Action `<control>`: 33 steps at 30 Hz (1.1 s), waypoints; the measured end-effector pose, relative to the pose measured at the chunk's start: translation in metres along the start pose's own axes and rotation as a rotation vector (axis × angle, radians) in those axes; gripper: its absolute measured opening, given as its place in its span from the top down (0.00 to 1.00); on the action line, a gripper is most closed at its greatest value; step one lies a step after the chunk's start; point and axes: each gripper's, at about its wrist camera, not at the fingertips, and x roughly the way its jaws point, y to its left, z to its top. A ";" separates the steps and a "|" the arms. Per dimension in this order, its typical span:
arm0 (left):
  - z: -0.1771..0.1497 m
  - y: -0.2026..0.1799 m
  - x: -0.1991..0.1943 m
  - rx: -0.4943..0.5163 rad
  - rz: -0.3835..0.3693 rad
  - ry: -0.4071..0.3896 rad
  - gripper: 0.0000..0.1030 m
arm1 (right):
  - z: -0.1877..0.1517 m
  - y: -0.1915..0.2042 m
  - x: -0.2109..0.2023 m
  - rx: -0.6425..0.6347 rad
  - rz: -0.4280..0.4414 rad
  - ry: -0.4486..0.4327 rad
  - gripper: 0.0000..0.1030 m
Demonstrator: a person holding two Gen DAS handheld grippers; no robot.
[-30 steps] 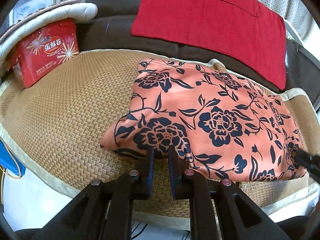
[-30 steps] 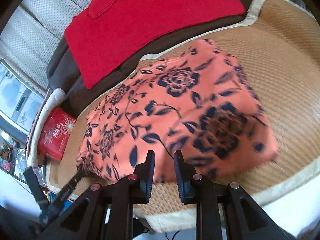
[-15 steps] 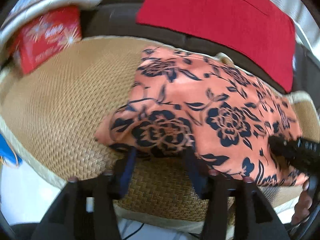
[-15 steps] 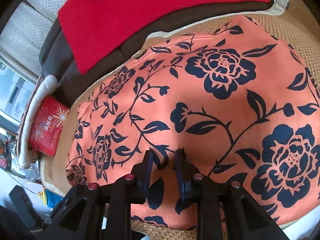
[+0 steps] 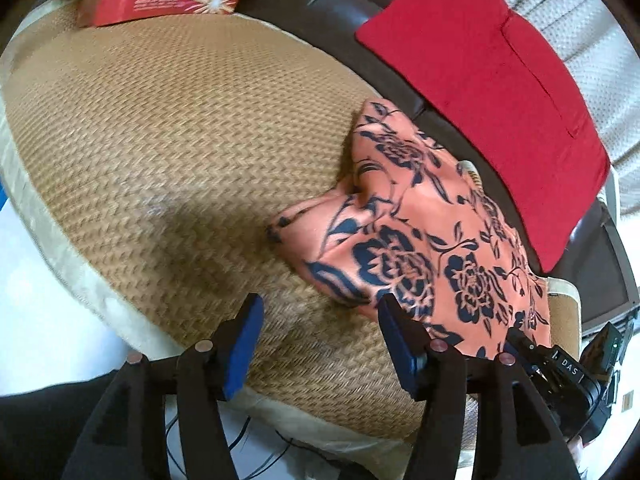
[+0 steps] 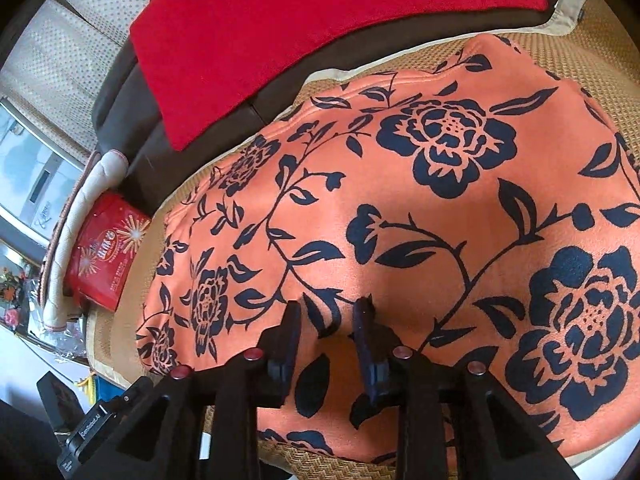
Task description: Fold small clothes
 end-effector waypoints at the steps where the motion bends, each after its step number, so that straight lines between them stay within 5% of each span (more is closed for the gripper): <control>1: 0.002 -0.003 0.004 0.009 -0.003 0.002 0.38 | 0.000 0.000 0.000 0.001 0.009 -0.001 0.63; 5: 0.008 -0.009 0.024 -0.018 -0.062 0.070 0.37 | -0.002 0.006 0.001 -0.024 0.055 -0.001 0.41; 15: 0.023 -0.017 0.049 -0.096 -0.130 0.072 0.39 | -0.008 0.024 0.006 -0.124 -0.006 -0.007 0.41; 18: 0.028 -0.017 0.048 -0.096 -0.144 0.054 0.61 | -0.007 0.021 0.007 -0.109 0.011 -0.003 0.41; 20: 0.034 -0.021 0.049 -0.081 -0.166 0.038 0.65 | -0.006 0.020 0.007 -0.098 0.021 -0.002 0.41; 24: 0.037 -0.023 0.052 -0.038 -0.156 0.018 0.64 | -0.008 0.018 0.005 -0.102 0.023 -0.001 0.41; 27: 0.044 -0.013 0.062 -0.124 -0.201 0.044 0.47 | -0.009 0.018 0.004 -0.102 0.019 0.001 0.41; 31: 0.046 -0.004 0.063 -0.200 -0.240 0.047 0.47 | -0.009 0.018 0.005 -0.103 0.018 0.002 0.41; 32: 0.047 -0.005 0.062 -0.192 -0.224 0.043 0.51 | -0.008 0.018 0.005 -0.104 0.020 0.003 0.41; 33: 0.049 -0.009 0.062 -0.177 -0.202 0.035 0.69 | -0.007 0.018 0.006 -0.103 0.025 0.005 0.41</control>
